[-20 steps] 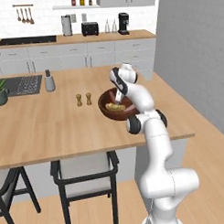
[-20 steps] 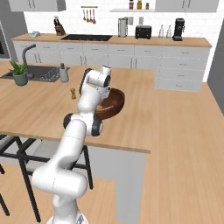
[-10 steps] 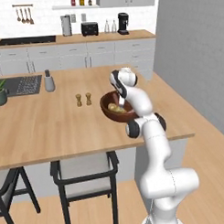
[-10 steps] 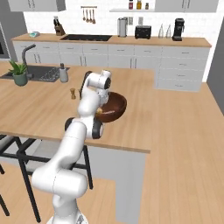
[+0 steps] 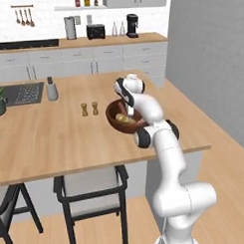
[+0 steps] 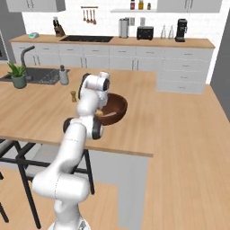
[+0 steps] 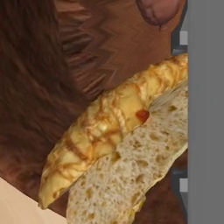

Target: Place one bun and one sausage from the bowl on each plate.

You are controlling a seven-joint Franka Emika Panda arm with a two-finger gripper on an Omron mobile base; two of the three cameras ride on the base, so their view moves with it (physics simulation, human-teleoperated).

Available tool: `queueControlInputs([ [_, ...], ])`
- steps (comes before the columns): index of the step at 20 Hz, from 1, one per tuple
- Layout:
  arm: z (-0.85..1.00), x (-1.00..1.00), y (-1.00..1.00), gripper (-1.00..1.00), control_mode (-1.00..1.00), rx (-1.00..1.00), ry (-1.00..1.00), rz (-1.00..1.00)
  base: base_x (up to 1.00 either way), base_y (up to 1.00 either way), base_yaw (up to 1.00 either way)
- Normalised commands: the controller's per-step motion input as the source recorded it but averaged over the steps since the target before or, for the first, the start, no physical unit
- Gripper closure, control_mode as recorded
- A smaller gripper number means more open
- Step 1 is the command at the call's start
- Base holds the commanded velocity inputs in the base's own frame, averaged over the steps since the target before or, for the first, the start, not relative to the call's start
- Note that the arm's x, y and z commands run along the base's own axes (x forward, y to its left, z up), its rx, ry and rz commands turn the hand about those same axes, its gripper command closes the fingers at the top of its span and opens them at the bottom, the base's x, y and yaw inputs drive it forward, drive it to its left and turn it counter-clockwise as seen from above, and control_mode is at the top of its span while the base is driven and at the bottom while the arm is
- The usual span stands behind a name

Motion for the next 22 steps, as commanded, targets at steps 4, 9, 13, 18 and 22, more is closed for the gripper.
queueControlInputs([
  [4, -1.0, -0.96, 0.56, -1.0, -1.0, 0.17, 0.04, 0.22, 0.0, 0.0, 0.0],
  [9, -1.0, -1.0, 0.59, 1.0, -1.0, 0.28, -0.02, 0.13, 0.0, 0.0, 0.0],
  [13, -1.0, -0.45, 0.32, 1.0, -1.0, 0.24, 0.09, 0.03, 0.0, 0.0, 0.0],
  [18, -0.17, 0.7, 0.03, 1.0, -1.0, 0.18, 0.47, 0.12, 0.0, 0.0, 0.0],
  [22, 0.91, 0.74, -0.22, 1.0, -1.0, 0.04, 0.52, 0.25, 0.0, 0.0, 0.0],
])
